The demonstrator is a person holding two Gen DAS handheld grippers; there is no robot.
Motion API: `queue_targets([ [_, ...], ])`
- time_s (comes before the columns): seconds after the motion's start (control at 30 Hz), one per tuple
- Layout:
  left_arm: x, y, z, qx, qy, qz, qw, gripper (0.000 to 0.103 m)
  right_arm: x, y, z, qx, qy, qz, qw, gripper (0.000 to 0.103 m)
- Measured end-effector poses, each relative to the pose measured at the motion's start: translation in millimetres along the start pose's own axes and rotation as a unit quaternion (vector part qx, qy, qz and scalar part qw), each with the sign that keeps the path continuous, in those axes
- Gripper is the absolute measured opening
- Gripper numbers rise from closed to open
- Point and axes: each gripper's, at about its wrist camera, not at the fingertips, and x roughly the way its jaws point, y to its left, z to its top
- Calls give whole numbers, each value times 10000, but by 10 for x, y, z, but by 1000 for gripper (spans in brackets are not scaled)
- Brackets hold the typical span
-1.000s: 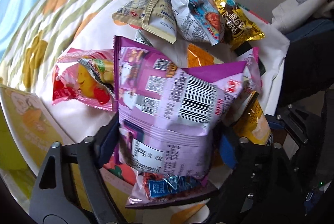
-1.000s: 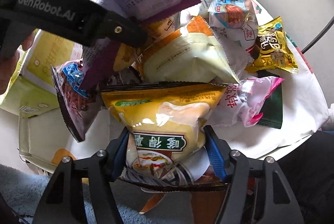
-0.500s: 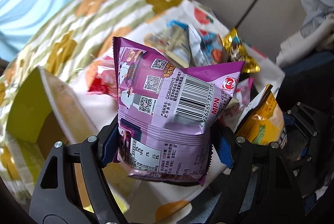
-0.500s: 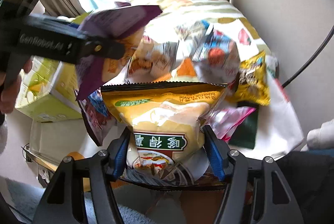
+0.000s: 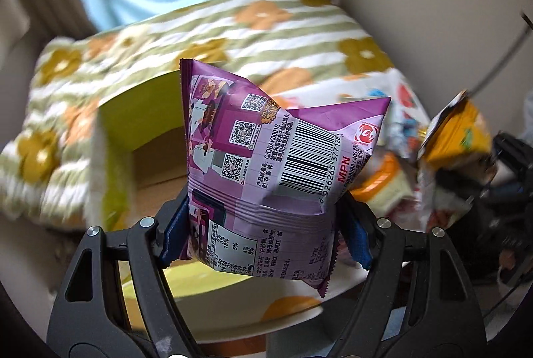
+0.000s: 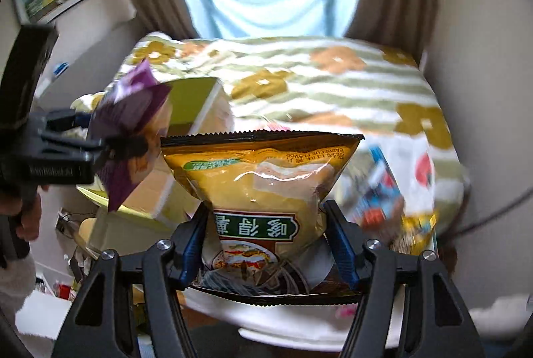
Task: Organize snacks
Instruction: 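Carry both bags over the green box and release them inside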
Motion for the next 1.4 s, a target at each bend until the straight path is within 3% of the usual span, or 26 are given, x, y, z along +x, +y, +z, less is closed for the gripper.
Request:
queue_targets([
  [0.23, 9, 768, -267, -268, 179, 716, 9969, 74, 270, 562, 478, -301, -42, 494, 9983, 61],
  [0.43, 334, 1156, -337, -281, 507, 720, 9957, 74, 701, 1068, 711, -347, 146, 774, 9963, 61],
  [0.67, 786, 1218, -364, 168, 866, 684, 9938, 75, 1152, 1356, 874, -286, 462, 628, 9965, 61],
  [0.73, 851, 1224, -357, 226, 868, 619, 9940, 83, 1230, 1392, 887, -296, 536, 557, 9966, 61],
  [0.77, 873, 1225, -351, 270, 824, 651, 9941, 95, 1252, 1414, 898, -296, 558, 522, 9966, 61],
  [0.83, 896, 1245, -344, 307, 728, 813, 9936, 102, 1283, 1415, 903, -279, 583, 474, 9968, 61],
  [1.13, 822, 1466, -457, 62, 732, 668, 9951, 102, 1434, 1510, 905, -353, 708, 466, 9958, 61],
  [1.27, 689, 1595, -605, -272, 723, 339, 9964, 102, 1436, 1630, 914, -621, 498, 433, 9959, 63],
  [1.4, 645, 1662, -692, -292, 702, 467, 9960, 102, 1632, 1776, 931, -894, 615, 486, 9929, 63],
])
